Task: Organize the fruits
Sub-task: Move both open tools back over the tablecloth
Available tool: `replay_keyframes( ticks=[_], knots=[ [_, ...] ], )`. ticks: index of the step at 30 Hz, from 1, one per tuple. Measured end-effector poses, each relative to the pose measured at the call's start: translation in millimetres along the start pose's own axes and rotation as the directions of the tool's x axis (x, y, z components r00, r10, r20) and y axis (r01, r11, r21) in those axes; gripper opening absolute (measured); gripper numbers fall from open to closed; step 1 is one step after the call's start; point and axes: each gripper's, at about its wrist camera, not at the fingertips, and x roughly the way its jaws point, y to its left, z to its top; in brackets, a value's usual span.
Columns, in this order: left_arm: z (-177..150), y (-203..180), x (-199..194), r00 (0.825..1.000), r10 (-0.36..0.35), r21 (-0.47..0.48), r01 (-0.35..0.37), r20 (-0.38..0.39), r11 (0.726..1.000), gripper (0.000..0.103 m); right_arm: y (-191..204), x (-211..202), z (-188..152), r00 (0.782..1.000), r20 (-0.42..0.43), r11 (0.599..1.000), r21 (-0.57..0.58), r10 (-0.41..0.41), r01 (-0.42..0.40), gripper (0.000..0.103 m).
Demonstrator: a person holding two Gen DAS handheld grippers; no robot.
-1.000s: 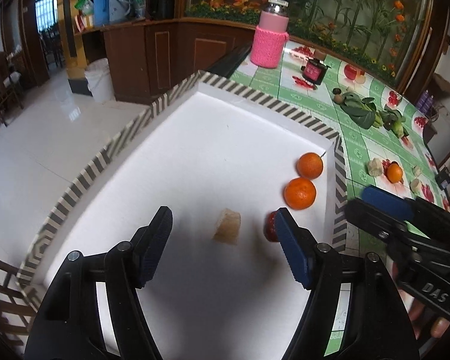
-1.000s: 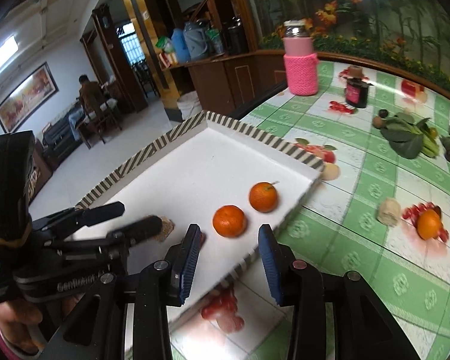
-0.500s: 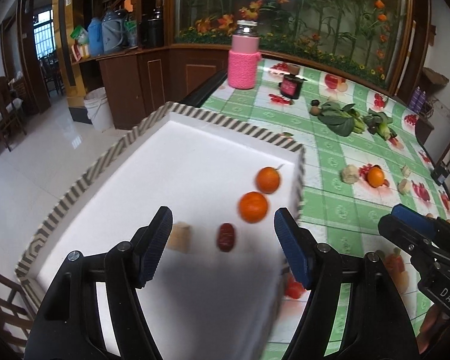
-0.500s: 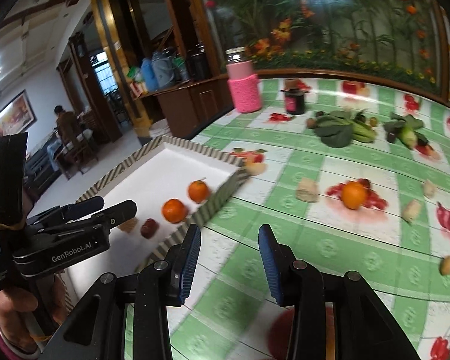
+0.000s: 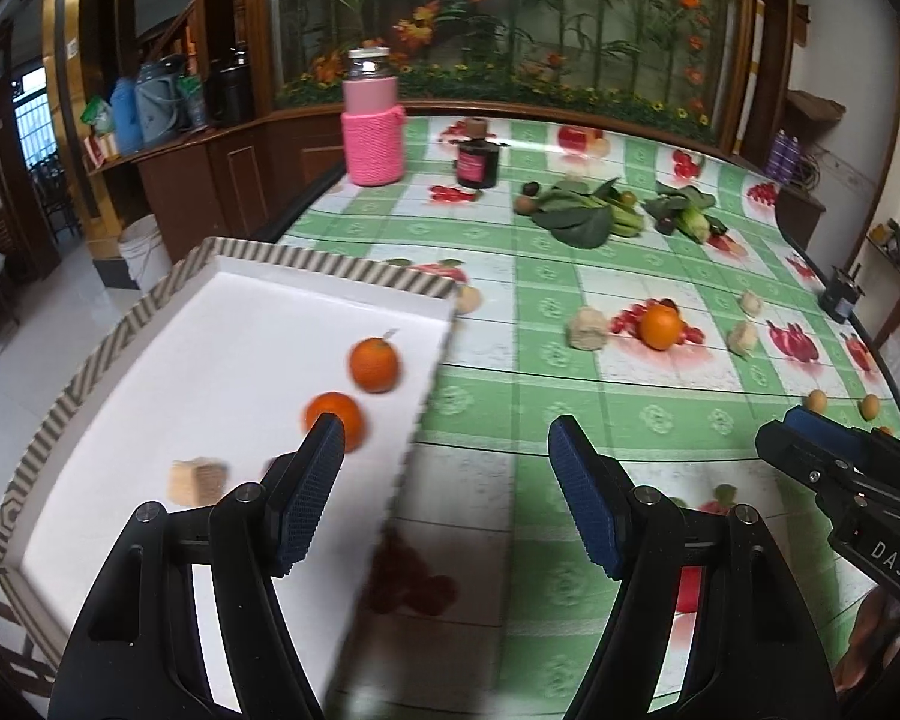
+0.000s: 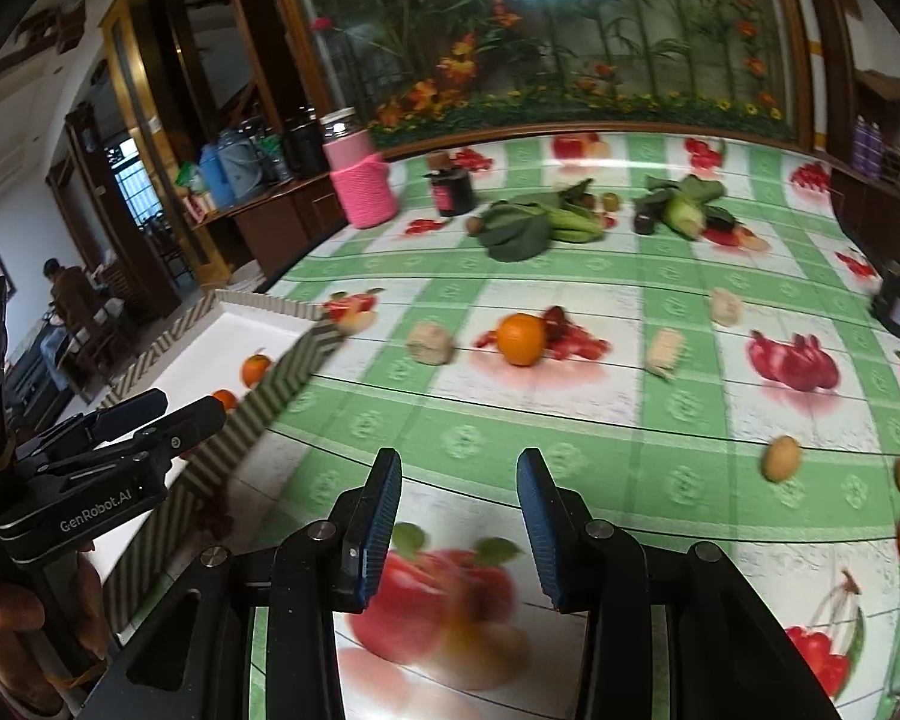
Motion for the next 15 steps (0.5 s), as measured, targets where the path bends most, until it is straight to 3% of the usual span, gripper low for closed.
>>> replay_keyframes(
  ticks=[15],
  knots=[
    [9,-47,35,0.991,-0.102,0.048,0.107,-0.087,0.993,0.071,-50,-6,-7,0.998,-0.021,0.996,0.068,-0.053,0.055,0.039]
  ],
)
